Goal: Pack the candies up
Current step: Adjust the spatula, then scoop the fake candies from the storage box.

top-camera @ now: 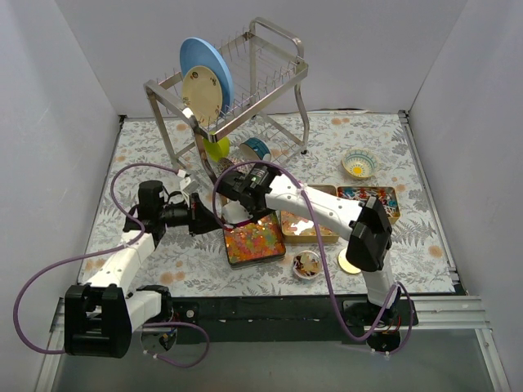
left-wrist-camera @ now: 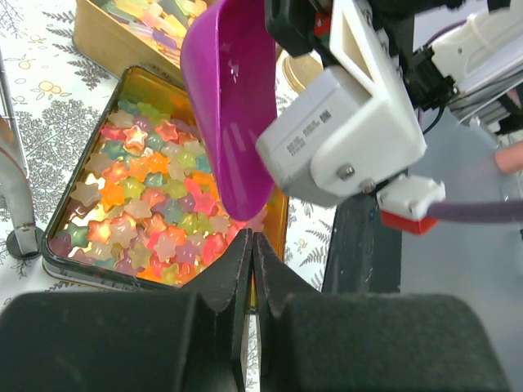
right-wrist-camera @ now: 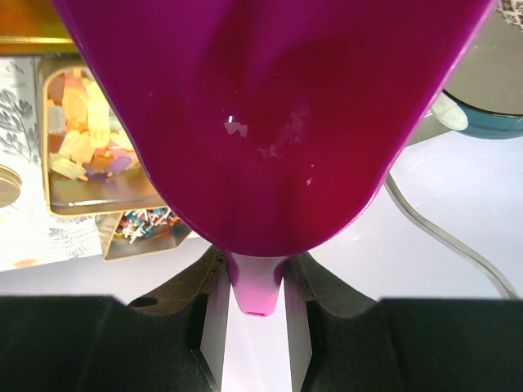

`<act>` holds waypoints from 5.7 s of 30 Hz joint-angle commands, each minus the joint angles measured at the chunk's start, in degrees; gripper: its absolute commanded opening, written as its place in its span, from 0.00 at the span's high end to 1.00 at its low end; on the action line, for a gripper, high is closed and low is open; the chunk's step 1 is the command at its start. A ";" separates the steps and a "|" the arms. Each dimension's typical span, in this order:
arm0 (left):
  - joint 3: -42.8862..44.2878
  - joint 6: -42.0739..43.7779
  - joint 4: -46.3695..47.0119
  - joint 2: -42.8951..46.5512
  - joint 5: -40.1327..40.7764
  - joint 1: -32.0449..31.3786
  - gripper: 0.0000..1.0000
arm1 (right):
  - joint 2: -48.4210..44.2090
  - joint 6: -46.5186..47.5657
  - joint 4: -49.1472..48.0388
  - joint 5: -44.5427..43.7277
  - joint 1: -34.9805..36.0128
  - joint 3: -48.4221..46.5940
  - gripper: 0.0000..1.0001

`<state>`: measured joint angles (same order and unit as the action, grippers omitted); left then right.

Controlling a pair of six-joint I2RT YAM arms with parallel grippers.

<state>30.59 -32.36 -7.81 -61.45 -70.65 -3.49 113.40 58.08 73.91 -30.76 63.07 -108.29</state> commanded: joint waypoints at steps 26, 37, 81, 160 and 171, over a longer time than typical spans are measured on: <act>-4.57 -17.12 15.02 -3.33 8.77 -1.79 1.00 | -4.94 -6.58 -0.60 28.21 3.03 -15.55 0.99; -5.80 -24.14 9.41 8.88 20.97 -1.79 1.00 | -11.80 0.79 0.80 21.46 -0.49 -1.94 0.99; -16.26 -52.72 12.21 -8.43 34.18 -11.72 1.00 | -3.54 22.25 -5.62 9.23 -5.24 12.05 0.99; 6.58 -31.10 -9.85 -12.80 25.66 -1.88 1.00 | -17.78 12.49 -24.42 57.30 -18.06 34.02 0.99; 8.97 -23.45 -10.21 -14.31 22.14 -1.26 0.76 | -29.37 11.78 -19.08 53.98 -26.50 35.07 0.99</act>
<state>39.66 -58.37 -18.09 -77.47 -46.61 -5.08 90.80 67.99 50.85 25.15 37.93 -74.06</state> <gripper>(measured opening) 0.201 0.354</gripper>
